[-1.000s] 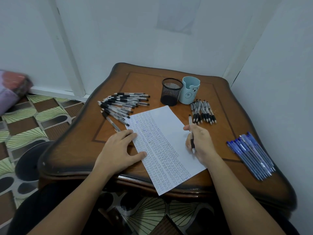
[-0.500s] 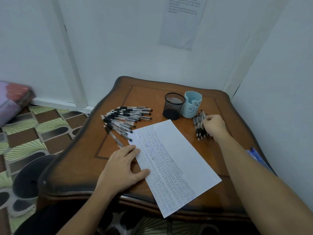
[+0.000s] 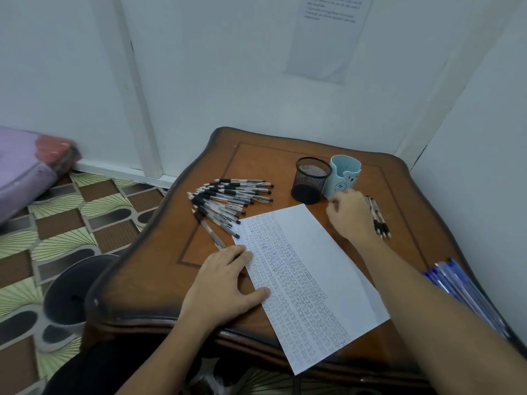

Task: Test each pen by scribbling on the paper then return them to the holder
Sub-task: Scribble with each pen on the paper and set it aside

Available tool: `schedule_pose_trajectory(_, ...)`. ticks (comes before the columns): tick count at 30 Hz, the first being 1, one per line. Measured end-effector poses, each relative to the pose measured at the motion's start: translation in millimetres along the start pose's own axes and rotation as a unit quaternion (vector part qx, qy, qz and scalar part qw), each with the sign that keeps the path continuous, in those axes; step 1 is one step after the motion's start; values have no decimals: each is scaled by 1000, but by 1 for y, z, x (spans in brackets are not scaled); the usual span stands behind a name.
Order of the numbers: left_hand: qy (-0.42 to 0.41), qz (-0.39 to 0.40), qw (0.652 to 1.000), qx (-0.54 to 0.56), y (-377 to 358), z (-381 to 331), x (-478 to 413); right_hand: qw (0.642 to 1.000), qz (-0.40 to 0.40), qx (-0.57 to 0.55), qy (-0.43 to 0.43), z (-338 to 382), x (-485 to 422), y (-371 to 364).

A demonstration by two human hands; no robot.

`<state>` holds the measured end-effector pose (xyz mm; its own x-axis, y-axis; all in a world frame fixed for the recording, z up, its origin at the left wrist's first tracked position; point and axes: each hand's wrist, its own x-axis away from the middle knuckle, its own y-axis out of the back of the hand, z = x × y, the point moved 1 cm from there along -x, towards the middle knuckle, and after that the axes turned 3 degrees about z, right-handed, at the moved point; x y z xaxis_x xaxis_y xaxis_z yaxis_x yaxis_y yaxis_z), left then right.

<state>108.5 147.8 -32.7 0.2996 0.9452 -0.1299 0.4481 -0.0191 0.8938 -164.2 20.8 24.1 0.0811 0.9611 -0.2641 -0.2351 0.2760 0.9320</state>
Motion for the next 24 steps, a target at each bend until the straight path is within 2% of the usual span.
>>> schedule_pose_trajectory(3,0,-1,1000,-4,1,-1,0,983,100,-129,87,49,8,-18)
schedule_pose_trajectory(7,-4,-15,1000,-8,2,-2,0,947,168,-265,65,109,22,-43)
schedule_pose_trajectory(9,-7,-18,1000,-6,2,-2,0,943,185,-262,85,128,20,-54)
schedule_pose_trajectory(18,-10,-20,1000,-10,1,0,1,964,160,-191,87,141,6,-64)
schedule_pose_trajectory(21,-10,-18,1000,-6,0,1,1,944,146,-291,63,130,7,-54)
schedule_pose_trajectory(24,-7,-10,1000,-6,1,2,2,907,102,-409,-3,109,10,-34)
